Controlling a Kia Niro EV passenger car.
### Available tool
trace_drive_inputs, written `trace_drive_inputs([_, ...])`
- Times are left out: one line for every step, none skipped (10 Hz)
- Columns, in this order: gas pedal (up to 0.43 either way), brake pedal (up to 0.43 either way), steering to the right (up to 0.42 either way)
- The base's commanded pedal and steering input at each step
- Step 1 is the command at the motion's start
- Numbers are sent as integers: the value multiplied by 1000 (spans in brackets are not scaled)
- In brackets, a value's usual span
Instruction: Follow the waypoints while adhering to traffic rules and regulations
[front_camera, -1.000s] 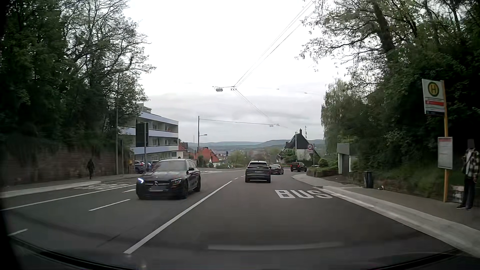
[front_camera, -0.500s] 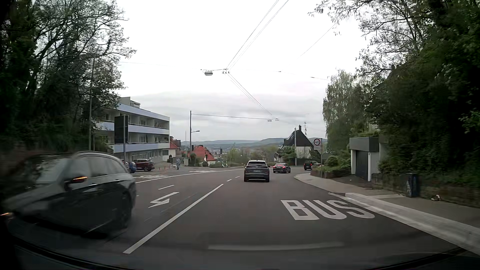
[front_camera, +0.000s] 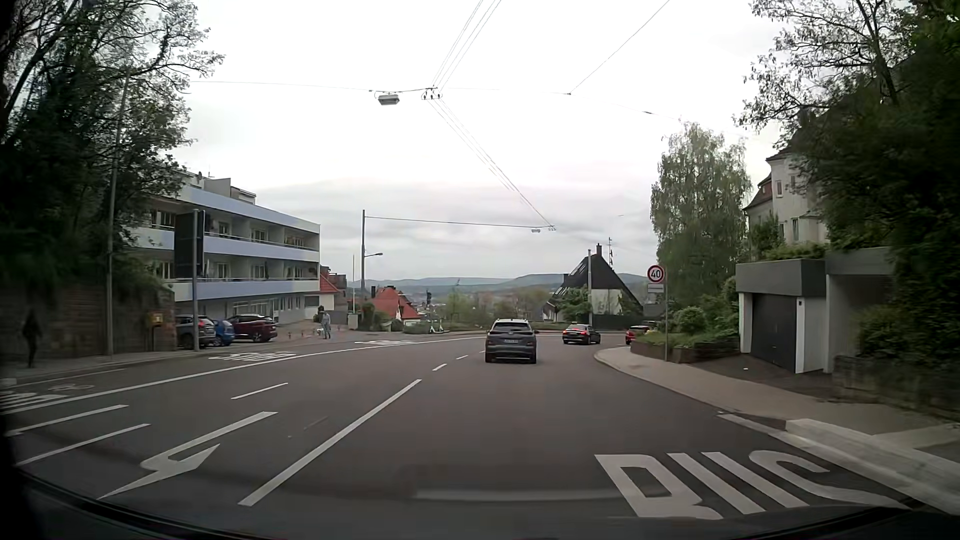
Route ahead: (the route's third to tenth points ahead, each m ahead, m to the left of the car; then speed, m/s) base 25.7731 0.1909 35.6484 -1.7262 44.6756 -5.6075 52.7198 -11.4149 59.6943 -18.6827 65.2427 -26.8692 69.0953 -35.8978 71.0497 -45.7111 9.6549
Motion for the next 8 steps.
trace_drive_inputs([0, 0, 5])
trace_drive_inputs([0, 0, 5])
trace_drive_inputs([0, 0, 5])
trace_drive_inputs([0, 0, 5])
trace_drive_inputs([0, 0, 5])
trace_drive_inputs([0, 0, 6])
trace_drive_inputs([0, 0, 5])
trace_drive_inputs([0, 0, 5])
